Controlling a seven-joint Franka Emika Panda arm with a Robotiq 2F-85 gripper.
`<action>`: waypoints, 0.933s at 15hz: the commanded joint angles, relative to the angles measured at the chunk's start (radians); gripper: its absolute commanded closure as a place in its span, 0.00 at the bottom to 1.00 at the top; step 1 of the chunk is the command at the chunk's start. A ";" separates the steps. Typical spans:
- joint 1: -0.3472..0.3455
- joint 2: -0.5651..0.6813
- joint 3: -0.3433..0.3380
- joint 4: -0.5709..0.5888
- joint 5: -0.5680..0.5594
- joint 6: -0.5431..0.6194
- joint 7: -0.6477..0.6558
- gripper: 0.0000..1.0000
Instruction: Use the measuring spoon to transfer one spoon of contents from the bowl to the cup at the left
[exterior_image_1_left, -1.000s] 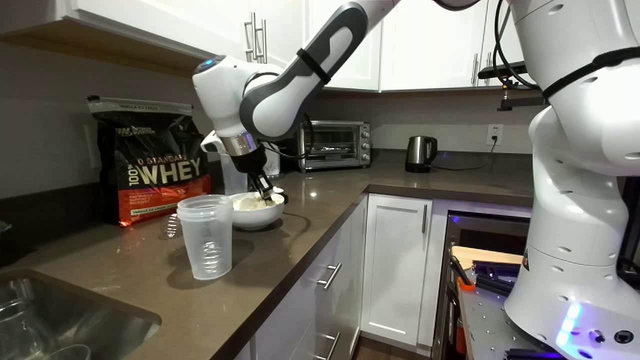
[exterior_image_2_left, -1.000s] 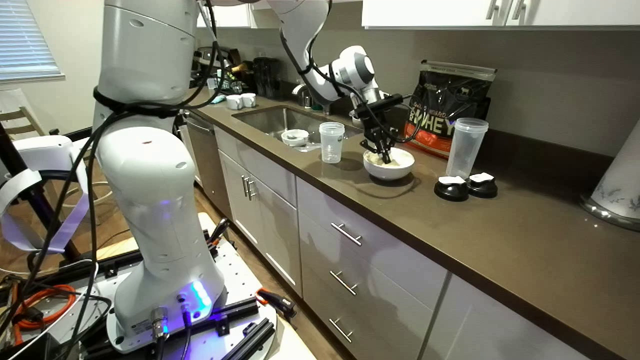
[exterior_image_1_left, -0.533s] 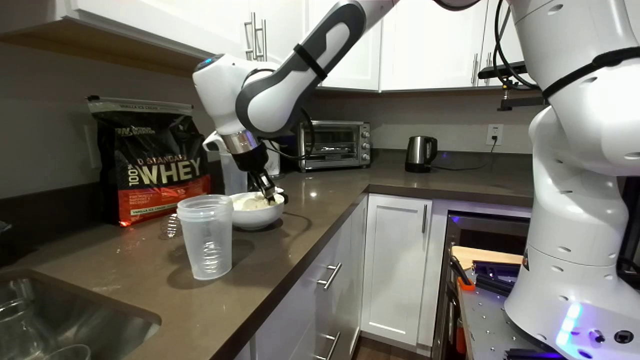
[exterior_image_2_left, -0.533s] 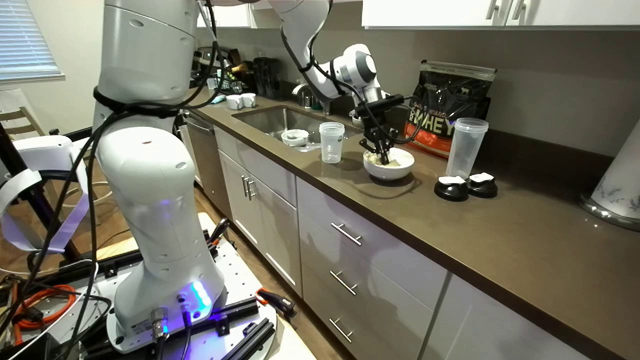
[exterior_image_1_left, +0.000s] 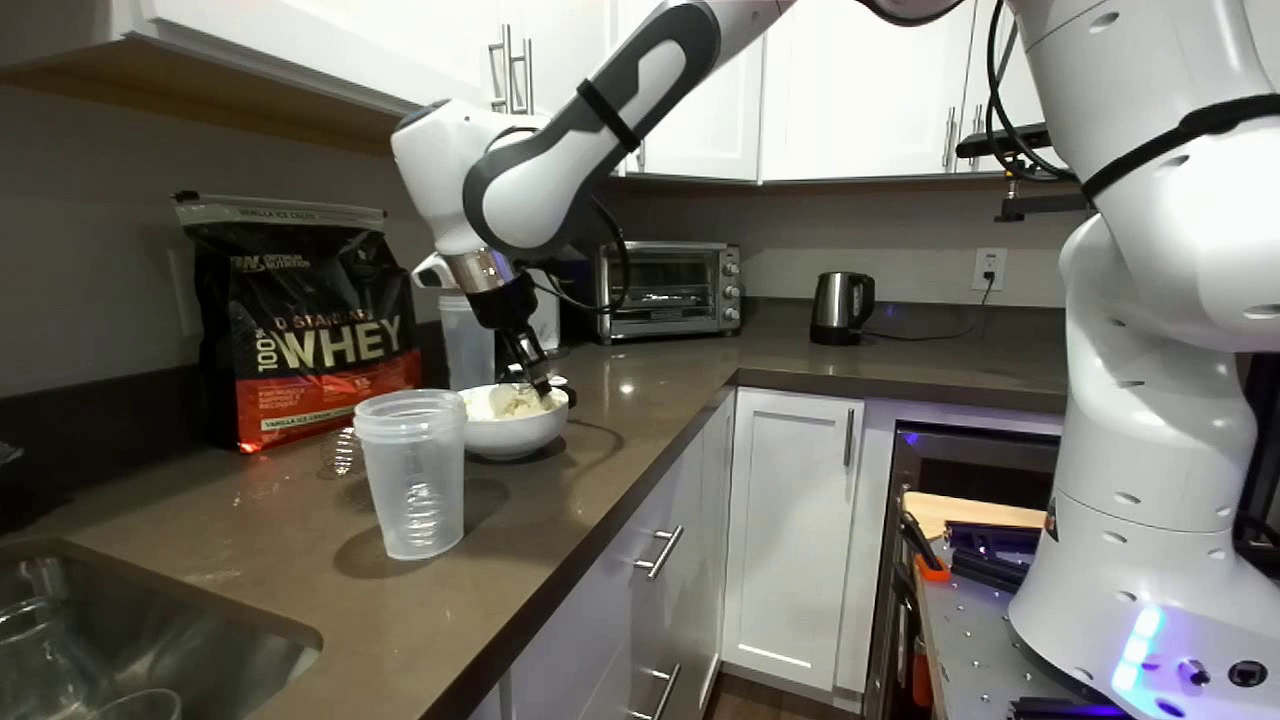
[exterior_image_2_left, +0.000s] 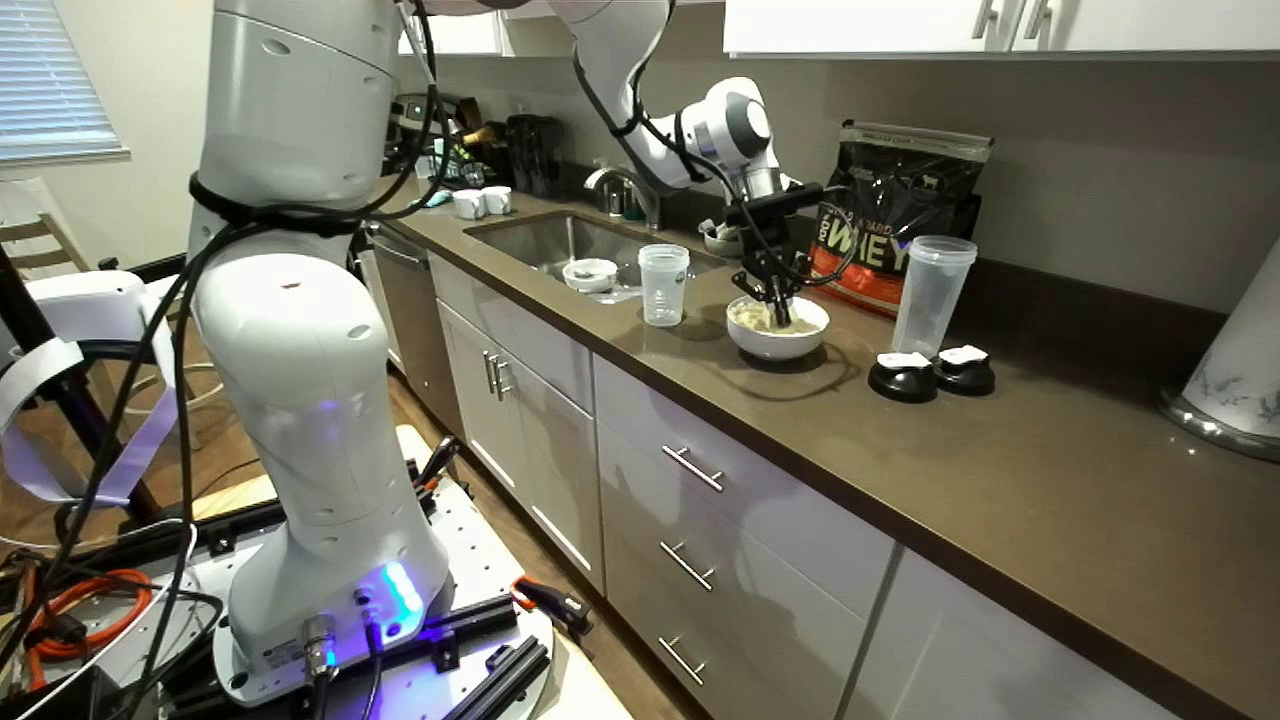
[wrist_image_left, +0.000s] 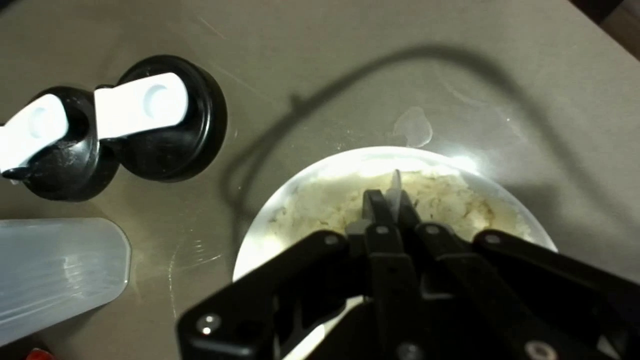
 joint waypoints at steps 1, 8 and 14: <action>-0.014 0.032 0.002 0.063 0.056 -0.047 -0.041 0.99; -0.030 0.070 0.015 0.150 0.187 -0.158 -0.094 0.99; -0.035 0.089 0.025 0.195 0.260 -0.229 -0.123 0.99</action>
